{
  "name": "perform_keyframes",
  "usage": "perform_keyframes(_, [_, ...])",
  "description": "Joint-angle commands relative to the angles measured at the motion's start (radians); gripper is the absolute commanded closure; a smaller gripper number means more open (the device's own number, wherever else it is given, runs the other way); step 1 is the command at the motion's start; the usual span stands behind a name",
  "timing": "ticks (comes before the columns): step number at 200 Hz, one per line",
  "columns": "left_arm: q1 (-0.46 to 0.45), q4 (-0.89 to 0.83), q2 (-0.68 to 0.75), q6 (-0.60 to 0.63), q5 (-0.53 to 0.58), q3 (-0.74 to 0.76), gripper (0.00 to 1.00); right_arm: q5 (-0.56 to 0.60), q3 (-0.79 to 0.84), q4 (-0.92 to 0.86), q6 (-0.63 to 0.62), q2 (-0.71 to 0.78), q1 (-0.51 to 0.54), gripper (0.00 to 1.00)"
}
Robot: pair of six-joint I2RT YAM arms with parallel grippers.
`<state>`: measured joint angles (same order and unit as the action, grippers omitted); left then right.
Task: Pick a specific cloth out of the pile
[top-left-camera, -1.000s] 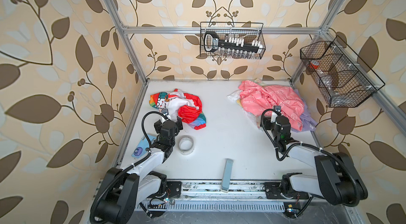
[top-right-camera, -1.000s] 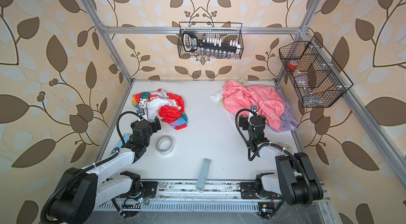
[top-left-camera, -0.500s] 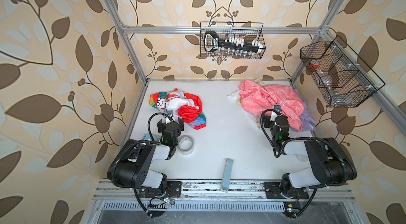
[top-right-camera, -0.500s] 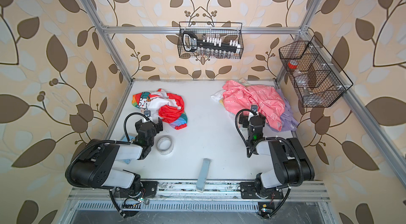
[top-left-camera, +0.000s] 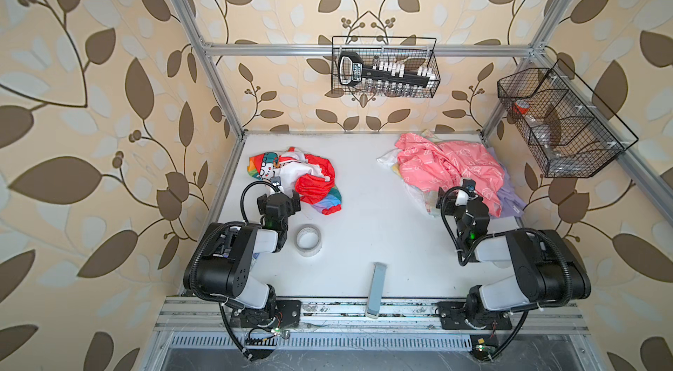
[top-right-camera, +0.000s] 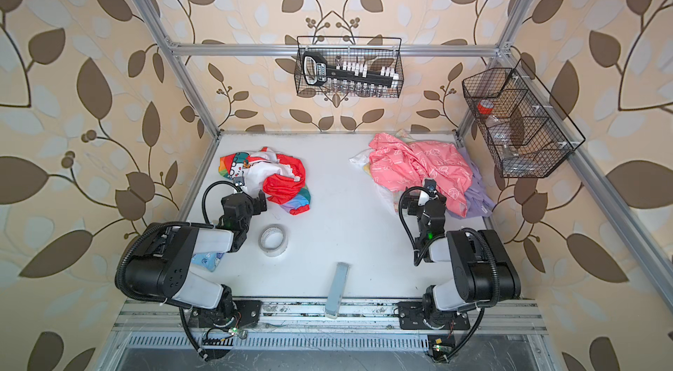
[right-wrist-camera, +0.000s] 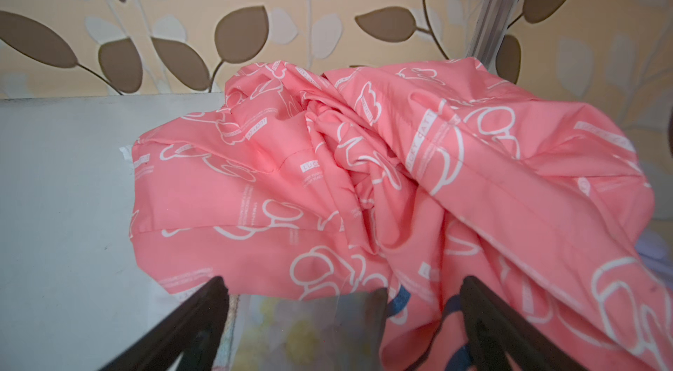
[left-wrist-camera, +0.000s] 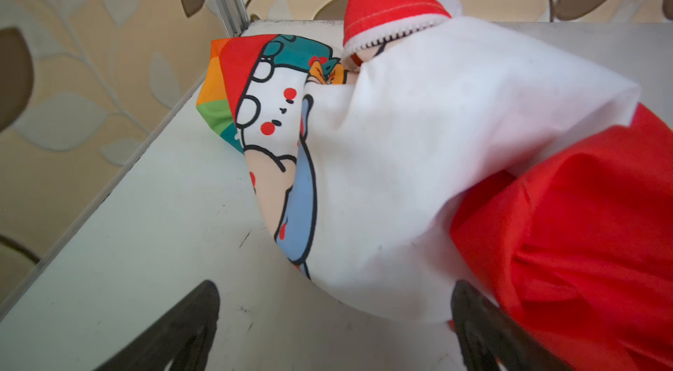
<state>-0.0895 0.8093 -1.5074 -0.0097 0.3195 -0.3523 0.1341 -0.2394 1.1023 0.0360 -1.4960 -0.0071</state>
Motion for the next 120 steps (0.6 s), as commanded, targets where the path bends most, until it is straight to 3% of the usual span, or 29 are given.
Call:
perform_keyframes(1, [0.010, -0.038, 0.005, -0.032, -0.027, -0.022, 0.01, -0.063, 0.007, 0.041, 0.020, -0.006, -0.007, 0.00])
perform_keyframes(120, [0.019, -0.042, 0.010, -0.036, -0.037, -0.021, 0.01, -0.066, 0.008, 0.031, 0.022, 0.000, -0.010, 0.00])
